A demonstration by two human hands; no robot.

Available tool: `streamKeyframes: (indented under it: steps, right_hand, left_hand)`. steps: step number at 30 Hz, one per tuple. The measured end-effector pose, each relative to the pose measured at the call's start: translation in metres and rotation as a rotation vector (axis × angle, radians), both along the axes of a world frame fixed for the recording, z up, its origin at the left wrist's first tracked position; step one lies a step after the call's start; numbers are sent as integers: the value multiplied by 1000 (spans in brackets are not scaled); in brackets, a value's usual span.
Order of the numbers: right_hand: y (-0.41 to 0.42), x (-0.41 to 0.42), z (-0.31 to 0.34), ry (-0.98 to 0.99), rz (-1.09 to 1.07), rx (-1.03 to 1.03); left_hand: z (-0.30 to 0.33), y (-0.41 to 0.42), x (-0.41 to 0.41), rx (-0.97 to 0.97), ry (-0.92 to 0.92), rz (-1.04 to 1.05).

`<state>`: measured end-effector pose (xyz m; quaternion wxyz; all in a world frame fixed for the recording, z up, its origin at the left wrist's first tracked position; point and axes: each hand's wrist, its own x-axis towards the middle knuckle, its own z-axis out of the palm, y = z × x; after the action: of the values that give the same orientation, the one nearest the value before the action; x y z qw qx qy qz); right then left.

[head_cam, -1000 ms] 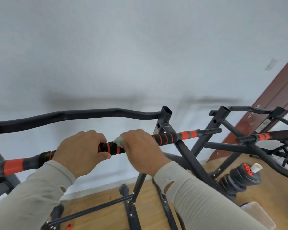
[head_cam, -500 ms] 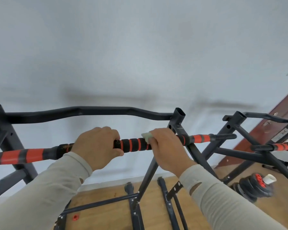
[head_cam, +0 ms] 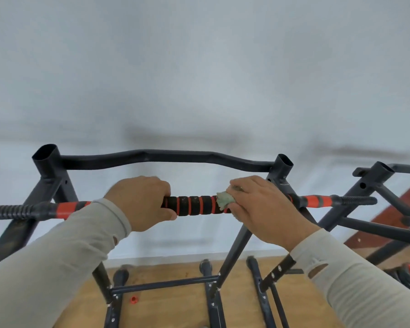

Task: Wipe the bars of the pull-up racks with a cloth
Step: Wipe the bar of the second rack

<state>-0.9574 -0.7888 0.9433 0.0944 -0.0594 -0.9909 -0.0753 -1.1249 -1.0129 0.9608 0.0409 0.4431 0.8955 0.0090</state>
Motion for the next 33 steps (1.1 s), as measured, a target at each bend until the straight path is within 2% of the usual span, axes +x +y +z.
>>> streamKeyframes:
  steps: [4,8,13,15,18,22,25,30,33]
  right_hand:
    - [-5,-5,11,-79,-89,-113]
    - [-47,-26,1,43,-157,-105]
    - [-114,-74,-27,222,46,-159]
    - [-108,-76,-33,215,153,-132]
    - [-68,-53,-26,165,262,19]
    - [-16,-21,-8,63,118,85]
    - [-9,-13,-8,49,1,136]
    - [-54,-31,-14,176,-57,0]
    - [-96,-58,-24,250,39,-75]
  left_hand:
    - [-4,0,1,10,13,4]
    - [-6,-1,-1,22,10,6]
    - [-12,-3,-1,47,83,18]
    - [-13,-5,-3,75,42,31]
    - [-12,-5,-3,85,-9,28]
    - [-11,-4,-2,81,-22,30]
    - [-13,-4,-2,83,-17,27]
    - [-13,-2,-1,91,26,9]
    - [-16,-3,-2,103,63,10]
